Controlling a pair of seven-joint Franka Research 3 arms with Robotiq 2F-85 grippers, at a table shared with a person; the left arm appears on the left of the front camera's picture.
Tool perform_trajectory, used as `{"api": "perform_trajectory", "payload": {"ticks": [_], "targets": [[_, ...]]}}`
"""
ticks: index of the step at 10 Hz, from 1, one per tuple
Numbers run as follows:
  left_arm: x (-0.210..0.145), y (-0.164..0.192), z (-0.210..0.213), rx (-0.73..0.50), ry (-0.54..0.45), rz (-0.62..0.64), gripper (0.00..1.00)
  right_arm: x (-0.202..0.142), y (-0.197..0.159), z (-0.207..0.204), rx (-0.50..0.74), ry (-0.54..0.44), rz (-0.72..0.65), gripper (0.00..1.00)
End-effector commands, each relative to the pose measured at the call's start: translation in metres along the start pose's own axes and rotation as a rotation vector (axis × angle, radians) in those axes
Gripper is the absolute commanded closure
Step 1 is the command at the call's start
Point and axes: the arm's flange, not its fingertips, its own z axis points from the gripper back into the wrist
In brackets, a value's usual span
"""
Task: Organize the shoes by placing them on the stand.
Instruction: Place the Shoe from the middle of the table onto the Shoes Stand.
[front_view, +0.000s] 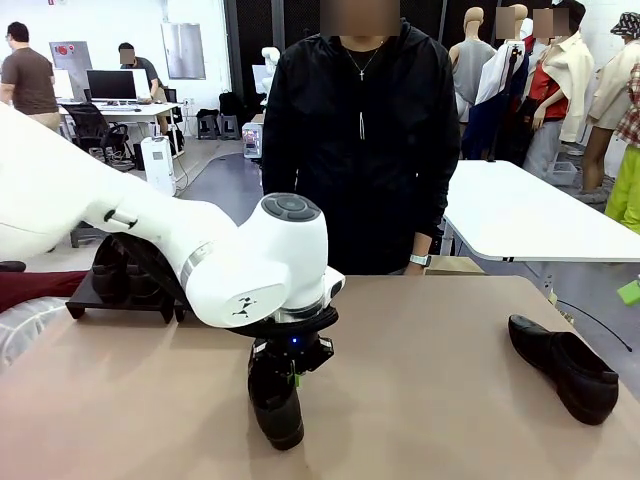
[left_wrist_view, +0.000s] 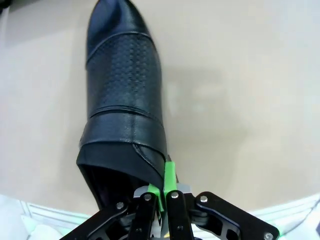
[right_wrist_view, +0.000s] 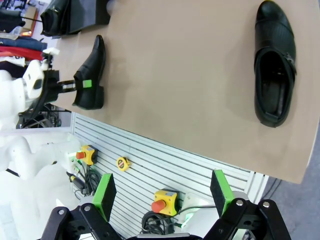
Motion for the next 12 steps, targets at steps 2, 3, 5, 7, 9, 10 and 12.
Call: {"api": "perform_trajectory", "payload": {"ticks": [2, 3, 5, 7, 9, 10, 12], "targets": [[-0.063, 0.042, 0.099, 0.017, -0.124, -0.365, 1.0, 0.0, -0.002, 0.002, 0.014, -0.001, 0.025, 0.0], [-0.081, 0.056, 0.113, 0.032, -0.203, -0.418, 1.0, 0.0, -0.002, 0.002, 0.014, -0.001, 0.025, 0.0], [-0.085, 0.08, 0.125, 0.023, -0.378, -0.341, 1.0, 0.0, -0.002, 0.002, 0.014, -0.001, 0.025, 0.0], [-0.068, 0.117, 0.122, 0.066, -0.46, -0.105, 1.0, 0.0, -0.002, 0.002, 0.014, -0.001, 0.025, 0.0], [-0.078, 0.102, 0.135, 0.053, -0.399, -0.222, 1.0, 0.0, -0.002, 0.002, 0.014, -0.001, 0.025, 0.0], [-0.078, 0.102, 0.135, 0.053, -0.399, -0.222, 1.0, 0.0, -0.002, 0.002, 0.014, -0.001, 0.025, 0.0], [-0.067, 0.122, 0.126, 0.085, -0.368, -0.12, 1.0, 0.0, -0.002, 0.002, 0.014, -0.001, 0.025, 0.0]]}}
